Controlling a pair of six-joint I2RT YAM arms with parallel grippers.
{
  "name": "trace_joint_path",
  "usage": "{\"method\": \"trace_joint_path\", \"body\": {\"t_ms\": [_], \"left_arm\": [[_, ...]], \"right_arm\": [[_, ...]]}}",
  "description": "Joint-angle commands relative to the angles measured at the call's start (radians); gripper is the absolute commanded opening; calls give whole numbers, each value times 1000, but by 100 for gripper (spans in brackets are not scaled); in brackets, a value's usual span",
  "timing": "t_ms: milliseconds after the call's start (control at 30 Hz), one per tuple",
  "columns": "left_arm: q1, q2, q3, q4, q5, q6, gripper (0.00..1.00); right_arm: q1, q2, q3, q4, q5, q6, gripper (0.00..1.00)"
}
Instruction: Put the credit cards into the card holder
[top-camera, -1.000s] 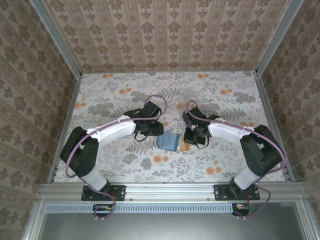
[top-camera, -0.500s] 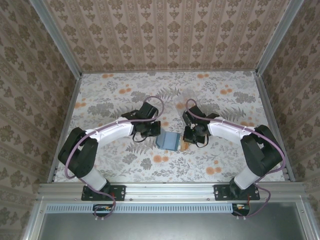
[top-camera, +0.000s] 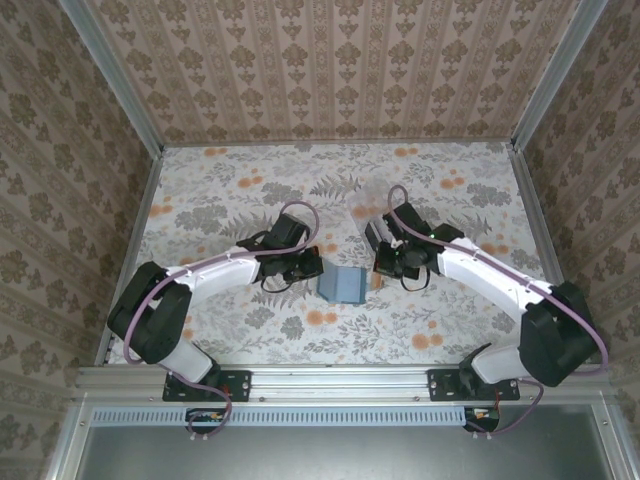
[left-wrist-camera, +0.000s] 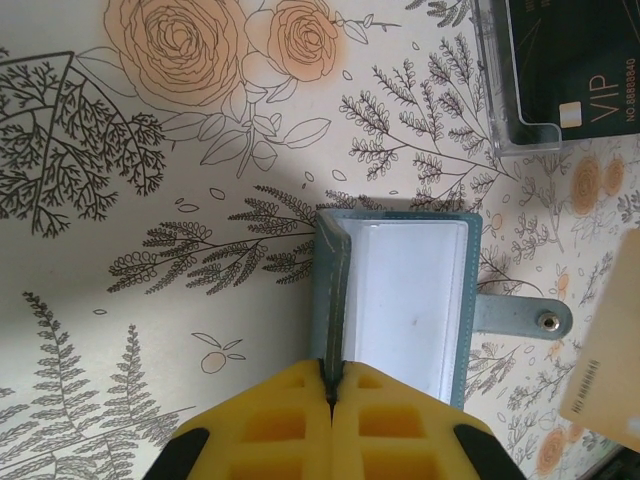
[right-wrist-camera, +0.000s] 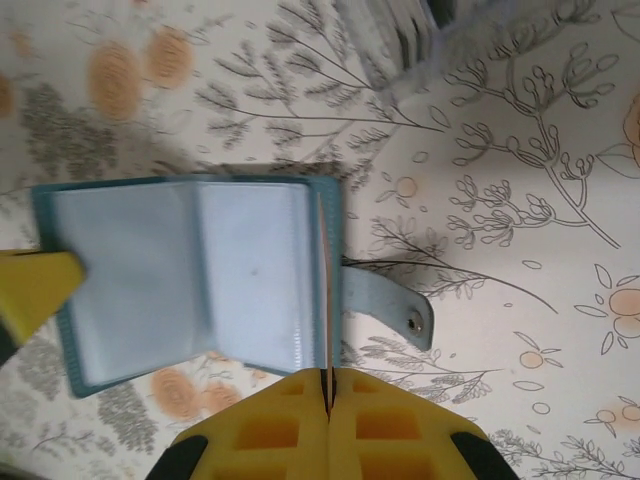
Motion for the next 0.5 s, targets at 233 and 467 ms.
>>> {"method": "trace_joint_path", "body": {"t_ms": [233, 467], "left_arm": [[3, -16, -27, 66, 42, -49, 9], [3, -16, -30, 88, 63, -41, 22]], "right_arm": [[74, 167, 45, 134, -72, 68, 0], [73, 253, 46, 105, -25, 49, 0]]}}
